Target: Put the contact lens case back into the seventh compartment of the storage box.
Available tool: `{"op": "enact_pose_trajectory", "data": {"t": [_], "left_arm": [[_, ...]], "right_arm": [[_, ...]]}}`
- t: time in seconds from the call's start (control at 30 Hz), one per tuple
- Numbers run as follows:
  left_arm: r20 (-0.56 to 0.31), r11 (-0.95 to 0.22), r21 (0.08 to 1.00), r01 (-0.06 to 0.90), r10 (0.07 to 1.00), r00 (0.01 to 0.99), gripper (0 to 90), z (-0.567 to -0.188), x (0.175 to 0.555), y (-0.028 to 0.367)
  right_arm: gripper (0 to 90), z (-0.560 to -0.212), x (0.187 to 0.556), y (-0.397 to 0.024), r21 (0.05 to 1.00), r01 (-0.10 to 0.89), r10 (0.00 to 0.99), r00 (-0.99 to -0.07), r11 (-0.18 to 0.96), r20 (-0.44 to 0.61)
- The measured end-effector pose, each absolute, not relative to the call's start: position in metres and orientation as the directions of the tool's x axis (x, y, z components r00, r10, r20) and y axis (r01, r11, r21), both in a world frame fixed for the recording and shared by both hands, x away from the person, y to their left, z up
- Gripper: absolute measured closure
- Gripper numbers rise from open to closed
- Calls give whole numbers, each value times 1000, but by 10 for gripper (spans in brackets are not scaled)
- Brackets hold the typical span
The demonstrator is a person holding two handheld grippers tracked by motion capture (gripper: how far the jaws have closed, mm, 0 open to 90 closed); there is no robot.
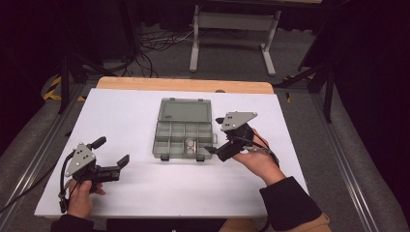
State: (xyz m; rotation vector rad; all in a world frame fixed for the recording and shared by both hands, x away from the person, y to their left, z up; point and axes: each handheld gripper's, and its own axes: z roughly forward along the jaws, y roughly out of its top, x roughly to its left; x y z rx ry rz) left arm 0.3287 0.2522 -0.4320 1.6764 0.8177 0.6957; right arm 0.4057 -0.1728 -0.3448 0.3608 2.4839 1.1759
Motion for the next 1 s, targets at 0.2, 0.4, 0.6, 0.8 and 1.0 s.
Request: {"op": "enact_pose_trajectory", "data": {"t": [0.2,0.4,0.6,0.8,1.0], "left_arm": [[38,-168,971,168,807,590,13,-432,328,252],[37,-167,972,168,807,590,12,-432,328,252],[37,-167,971,169,807,589,13,-432,328,252],[32,-163,972,170,807,589,13,-432,328,252],[37,-167,972,166,804,593,13,-432,328,251]], "right_arm": [[38,-347,396,-188,809,88,414,-888,581,-201],[39,-354,389,-205,827,117,454,-873,550,-178],[40,-363,382,-219,833,147,484,-861,534,-158],[41,-373,376,-231,846,166,513,-847,507,-141],[40,-385,368,-243,868,172,536,-835,465,-122]]}}
